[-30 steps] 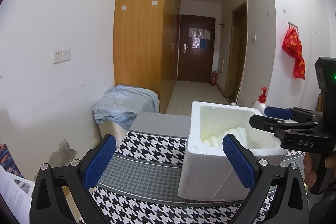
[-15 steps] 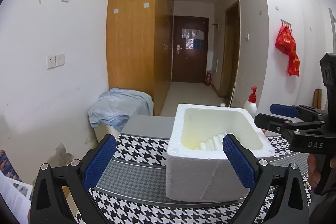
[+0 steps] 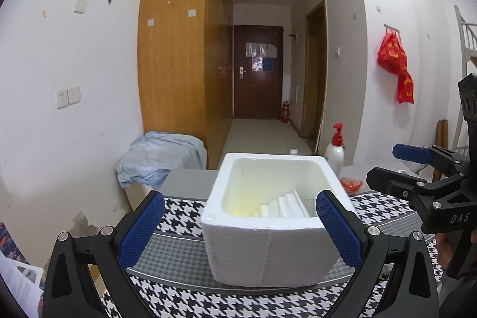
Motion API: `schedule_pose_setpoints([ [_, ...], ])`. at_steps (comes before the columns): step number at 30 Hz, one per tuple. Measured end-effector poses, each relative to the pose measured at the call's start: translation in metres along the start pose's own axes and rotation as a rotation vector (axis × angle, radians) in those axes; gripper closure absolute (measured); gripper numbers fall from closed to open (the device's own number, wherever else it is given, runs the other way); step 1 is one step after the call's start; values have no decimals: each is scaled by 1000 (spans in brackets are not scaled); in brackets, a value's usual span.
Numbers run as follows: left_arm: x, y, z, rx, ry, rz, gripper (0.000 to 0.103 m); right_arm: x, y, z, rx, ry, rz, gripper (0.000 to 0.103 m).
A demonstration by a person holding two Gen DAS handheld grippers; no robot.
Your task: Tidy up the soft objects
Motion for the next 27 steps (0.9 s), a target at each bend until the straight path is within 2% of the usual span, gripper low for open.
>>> schedule_pose_setpoints([
  [27, 6, 1, -81, -187, 67, -15, 1, -29, -73, -67, -161, 88, -52, 1],
])
Point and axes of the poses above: each gripper's, at about its wrist camera, not at the fingertips, and y roughly the way its jaws point, z to its left, x to its top, the point moved 3 cm from there along y, roughly the way its jaws point, and after that the axes turned 13 degrees about -x, right-handed, at the moved point
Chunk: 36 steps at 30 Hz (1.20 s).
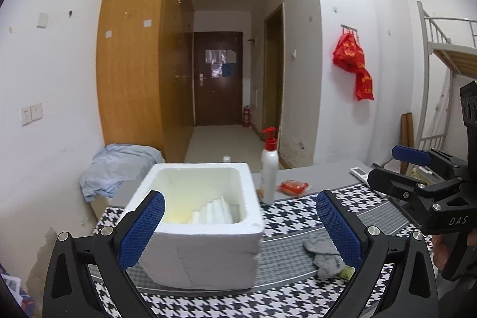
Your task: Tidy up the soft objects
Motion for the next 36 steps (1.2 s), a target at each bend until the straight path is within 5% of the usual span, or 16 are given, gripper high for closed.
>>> schedule_pose_setpoints([
  [36, -23, 28, -44, -125, 1, 16, 1, -36, -19, -39, -60, 58, 20, 1],
])
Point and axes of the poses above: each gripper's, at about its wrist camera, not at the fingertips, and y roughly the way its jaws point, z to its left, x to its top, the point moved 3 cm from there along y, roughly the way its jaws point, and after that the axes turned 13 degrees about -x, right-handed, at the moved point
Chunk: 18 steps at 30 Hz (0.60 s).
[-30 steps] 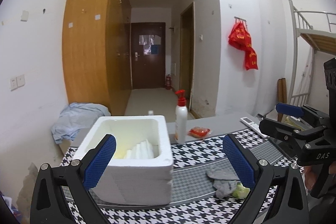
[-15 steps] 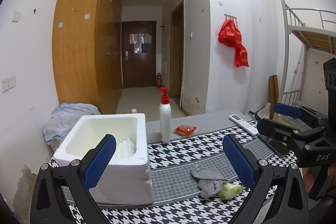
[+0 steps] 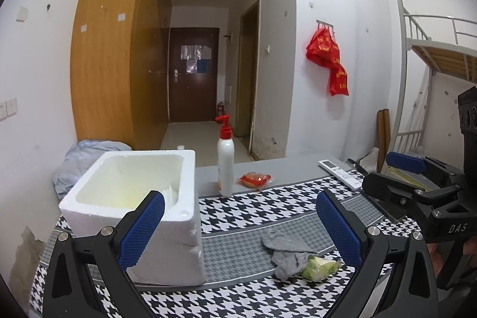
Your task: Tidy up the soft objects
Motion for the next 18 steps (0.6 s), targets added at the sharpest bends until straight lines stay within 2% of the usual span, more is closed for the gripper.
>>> schedule_pose_setpoints([
  [18, -29, 9, 1, -22, -17, 36, 1, -22, 10, -1, -8, 4, 38, 1],
])
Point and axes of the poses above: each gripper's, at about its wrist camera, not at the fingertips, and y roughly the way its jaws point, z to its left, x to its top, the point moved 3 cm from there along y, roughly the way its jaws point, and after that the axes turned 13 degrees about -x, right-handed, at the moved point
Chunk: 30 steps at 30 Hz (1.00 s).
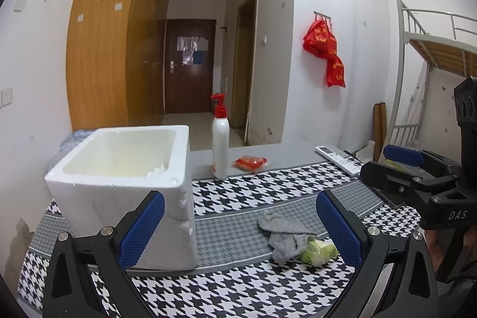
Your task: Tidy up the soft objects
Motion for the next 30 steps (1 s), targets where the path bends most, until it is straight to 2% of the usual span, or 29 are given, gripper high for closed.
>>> schedule_pose_setpoints([
  [20, -21, 19, -2, -36, -1, 52, 1, -26, 9, -7, -39, -17, 59, 1],
  [30, -33, 39, -5, -55, -3, 113, 1, -43, 18, -12, -45, -12, 102, 1],
])
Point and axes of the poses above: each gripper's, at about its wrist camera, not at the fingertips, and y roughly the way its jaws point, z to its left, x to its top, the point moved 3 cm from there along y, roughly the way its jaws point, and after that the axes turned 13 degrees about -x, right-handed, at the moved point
